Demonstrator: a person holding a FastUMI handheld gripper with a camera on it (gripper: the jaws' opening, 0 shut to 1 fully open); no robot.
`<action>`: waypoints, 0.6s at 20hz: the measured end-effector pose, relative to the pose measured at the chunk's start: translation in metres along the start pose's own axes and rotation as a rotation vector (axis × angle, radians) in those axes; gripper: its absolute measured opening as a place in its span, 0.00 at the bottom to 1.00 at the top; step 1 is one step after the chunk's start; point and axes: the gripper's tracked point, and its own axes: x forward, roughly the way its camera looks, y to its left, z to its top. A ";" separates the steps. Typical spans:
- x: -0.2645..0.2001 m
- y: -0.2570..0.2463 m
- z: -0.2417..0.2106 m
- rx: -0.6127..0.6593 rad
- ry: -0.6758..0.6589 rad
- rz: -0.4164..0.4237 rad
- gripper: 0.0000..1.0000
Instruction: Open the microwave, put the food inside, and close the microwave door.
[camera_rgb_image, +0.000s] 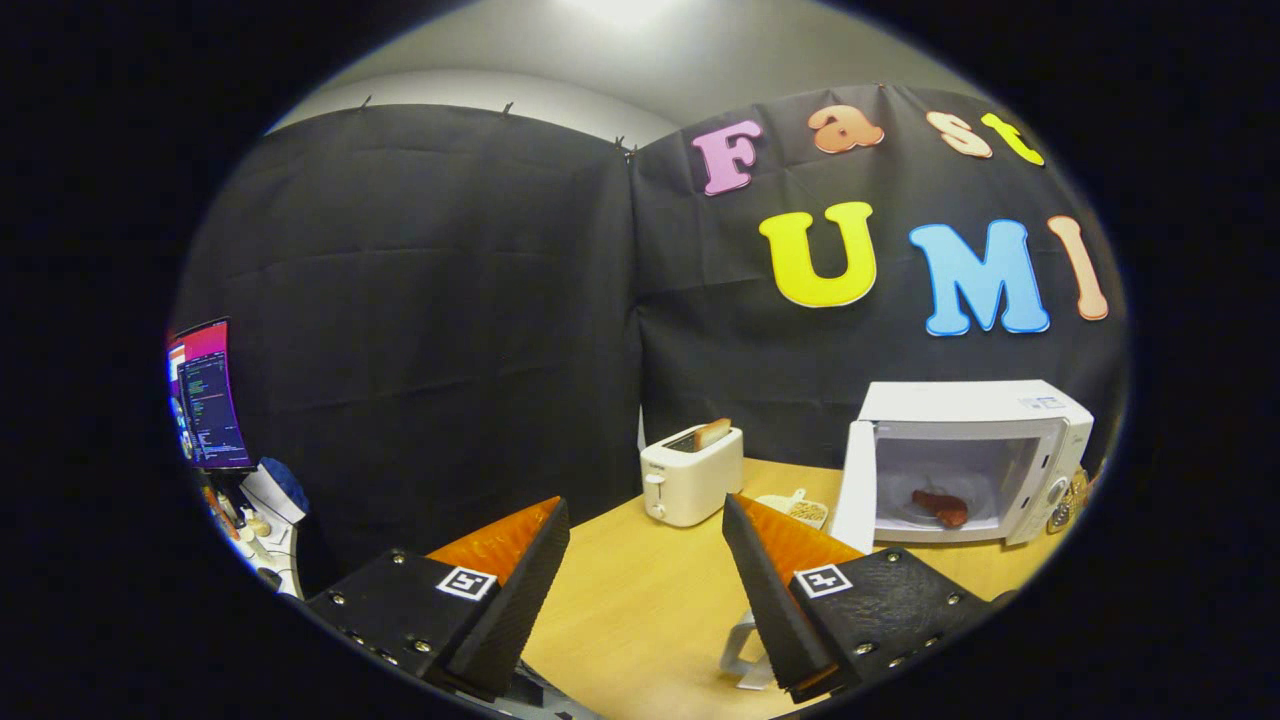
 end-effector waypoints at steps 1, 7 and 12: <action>0.000 0.006 -0.008 0.000 0.018 0.013 0.93; 0.004 0.003 -0.059 0.021 0.133 -0.017 0.27; 0.007 -0.027 -0.093 0.067 0.235 -0.075 0.05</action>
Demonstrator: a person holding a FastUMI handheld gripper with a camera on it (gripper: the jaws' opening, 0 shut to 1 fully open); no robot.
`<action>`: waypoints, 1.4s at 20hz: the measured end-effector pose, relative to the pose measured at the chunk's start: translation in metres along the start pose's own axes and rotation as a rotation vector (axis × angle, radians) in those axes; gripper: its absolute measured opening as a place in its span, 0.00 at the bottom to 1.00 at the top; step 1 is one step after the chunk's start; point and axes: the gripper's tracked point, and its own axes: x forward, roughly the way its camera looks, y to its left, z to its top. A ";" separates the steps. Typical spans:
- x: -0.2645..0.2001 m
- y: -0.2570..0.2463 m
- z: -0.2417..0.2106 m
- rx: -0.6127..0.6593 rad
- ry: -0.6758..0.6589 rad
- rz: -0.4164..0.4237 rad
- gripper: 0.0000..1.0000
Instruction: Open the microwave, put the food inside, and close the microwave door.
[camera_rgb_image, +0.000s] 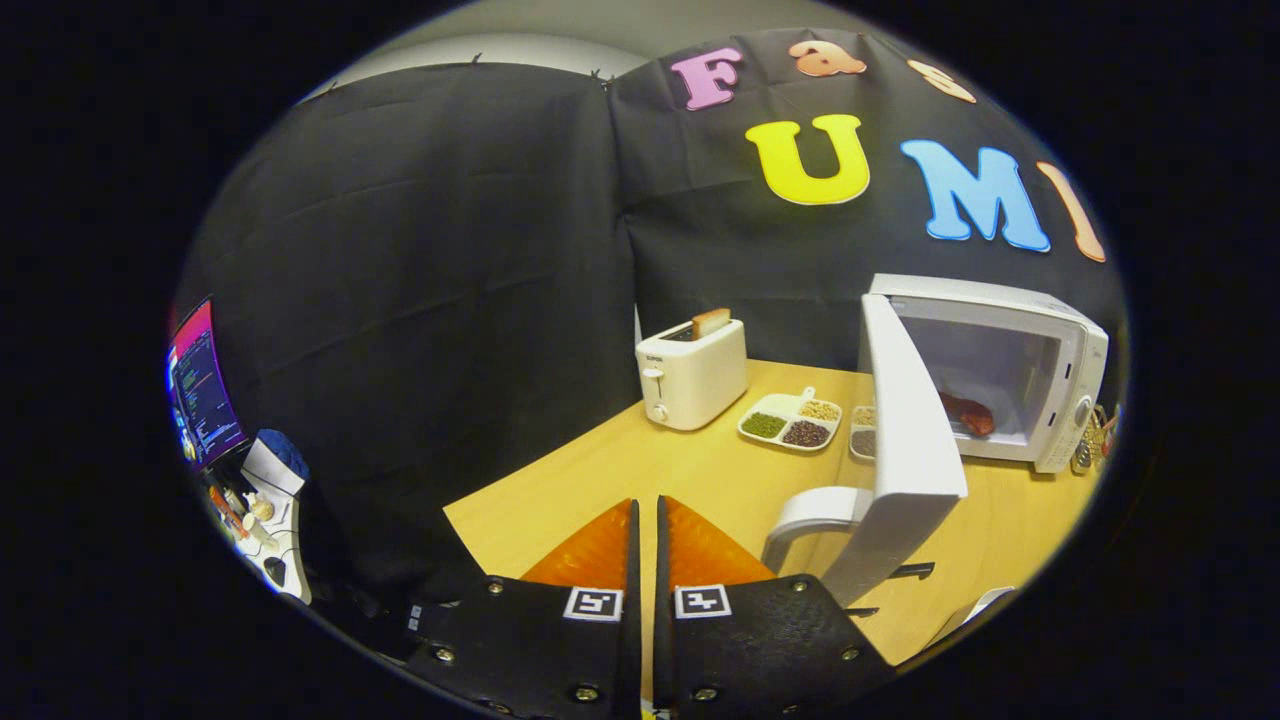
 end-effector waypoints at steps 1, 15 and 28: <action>-0.001 -0.008 -0.002 0.002 0.002 -0.019 0.05; -0.035 -0.092 -0.014 0.013 0.005 -0.143 0.01; -0.053 -0.227 0.001 0.068 0.002 -0.338 0.01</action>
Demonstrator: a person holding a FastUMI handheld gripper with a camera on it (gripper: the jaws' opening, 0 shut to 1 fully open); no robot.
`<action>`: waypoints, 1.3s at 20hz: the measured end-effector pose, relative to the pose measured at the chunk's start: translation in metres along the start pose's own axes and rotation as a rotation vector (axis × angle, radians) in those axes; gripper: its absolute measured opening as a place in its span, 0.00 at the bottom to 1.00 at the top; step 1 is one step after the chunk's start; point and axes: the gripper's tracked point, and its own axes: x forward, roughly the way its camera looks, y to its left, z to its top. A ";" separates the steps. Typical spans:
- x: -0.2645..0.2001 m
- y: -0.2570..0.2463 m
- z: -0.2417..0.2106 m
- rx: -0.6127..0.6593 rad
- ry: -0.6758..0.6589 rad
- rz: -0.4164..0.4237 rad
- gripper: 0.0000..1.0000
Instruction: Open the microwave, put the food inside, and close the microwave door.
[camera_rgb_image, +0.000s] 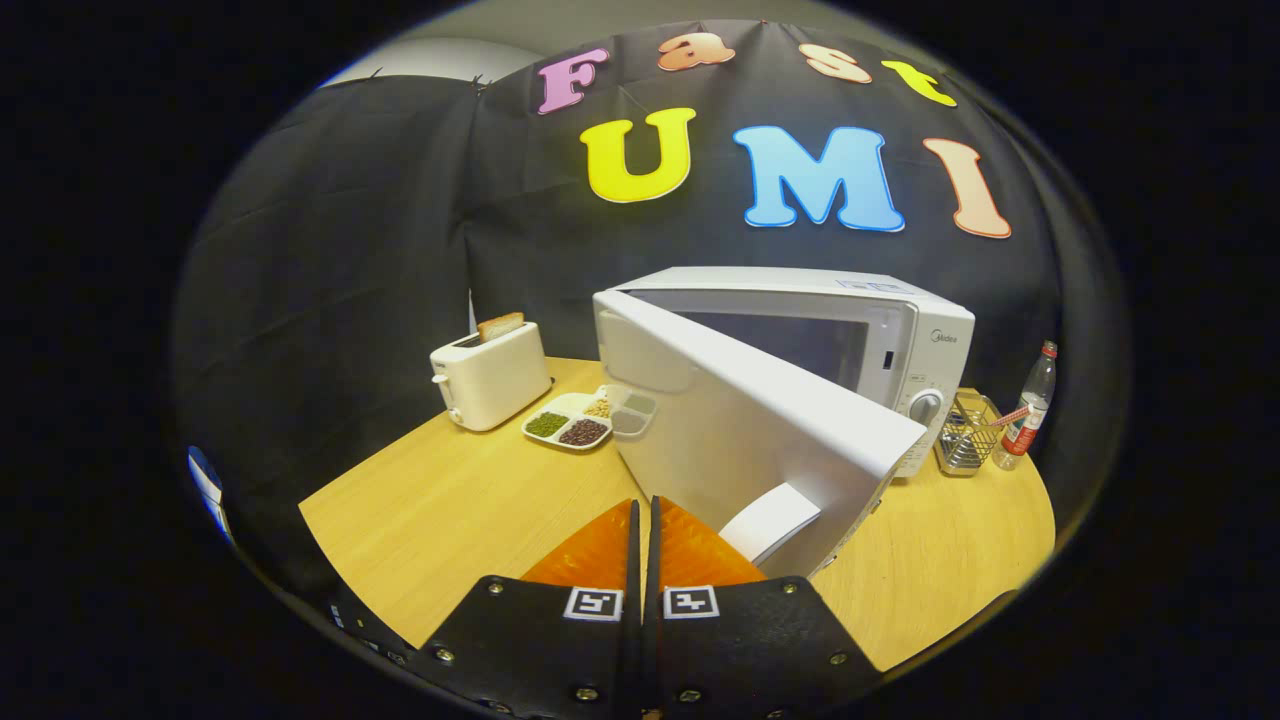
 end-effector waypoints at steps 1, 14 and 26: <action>0.004 -0.010 0.002 0.006 -0.002 -0.012 0.01; 0.070 -0.094 0.033 0.074 -0.025 -0.126 0.01; 0.114 -0.155 0.054 0.088 -0.057 -0.234 0.01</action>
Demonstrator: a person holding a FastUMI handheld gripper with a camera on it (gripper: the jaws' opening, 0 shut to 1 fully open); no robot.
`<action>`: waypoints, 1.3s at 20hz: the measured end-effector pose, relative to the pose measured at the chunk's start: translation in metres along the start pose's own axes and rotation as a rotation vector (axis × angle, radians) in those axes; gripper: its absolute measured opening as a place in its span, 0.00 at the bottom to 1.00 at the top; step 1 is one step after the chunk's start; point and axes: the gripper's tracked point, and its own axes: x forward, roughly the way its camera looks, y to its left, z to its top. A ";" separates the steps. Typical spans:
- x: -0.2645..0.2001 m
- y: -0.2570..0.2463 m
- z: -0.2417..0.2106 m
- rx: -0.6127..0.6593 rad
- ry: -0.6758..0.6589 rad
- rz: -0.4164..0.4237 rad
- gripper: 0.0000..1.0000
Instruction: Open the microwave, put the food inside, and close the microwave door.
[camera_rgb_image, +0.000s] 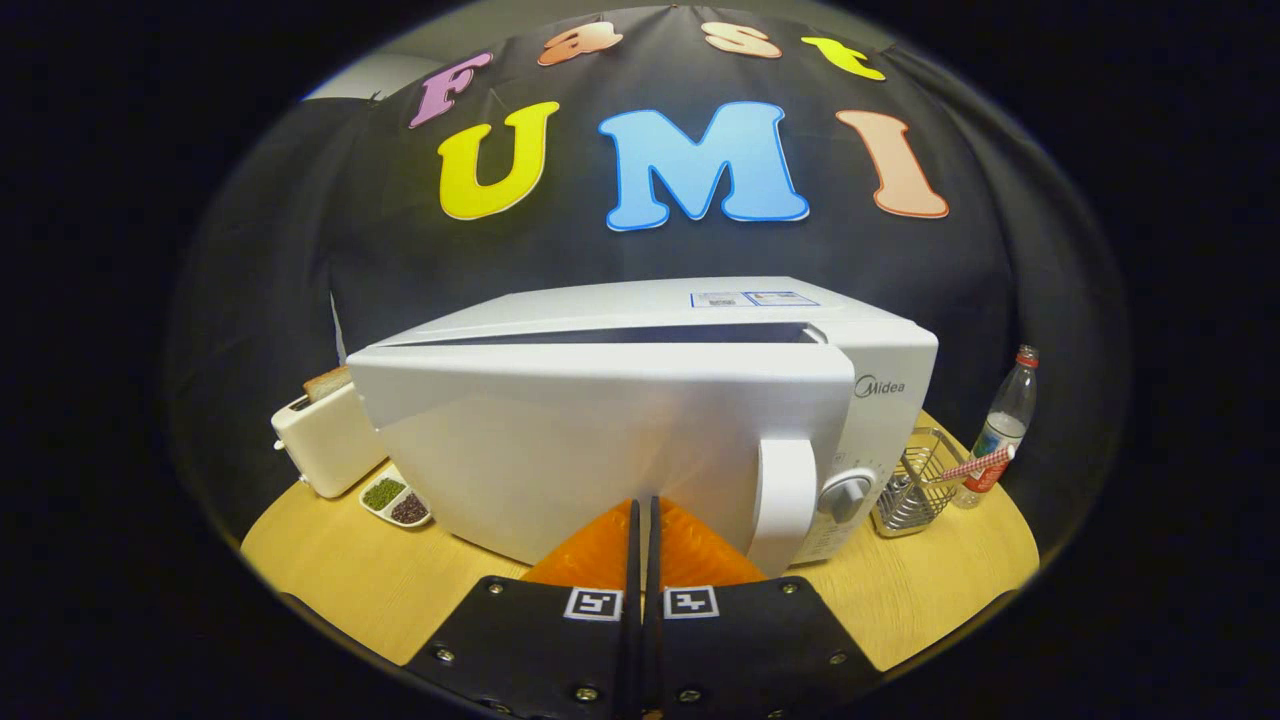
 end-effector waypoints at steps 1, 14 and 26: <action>0.004 -0.001 0.000 -0.001 -0.001 -0.001 0.01; 0.020 -0.015 0.008 -0.017 -0.023 -0.092 0.01; -0.099 0.007 0.054 -0.048 -0.196 -0.101 0.01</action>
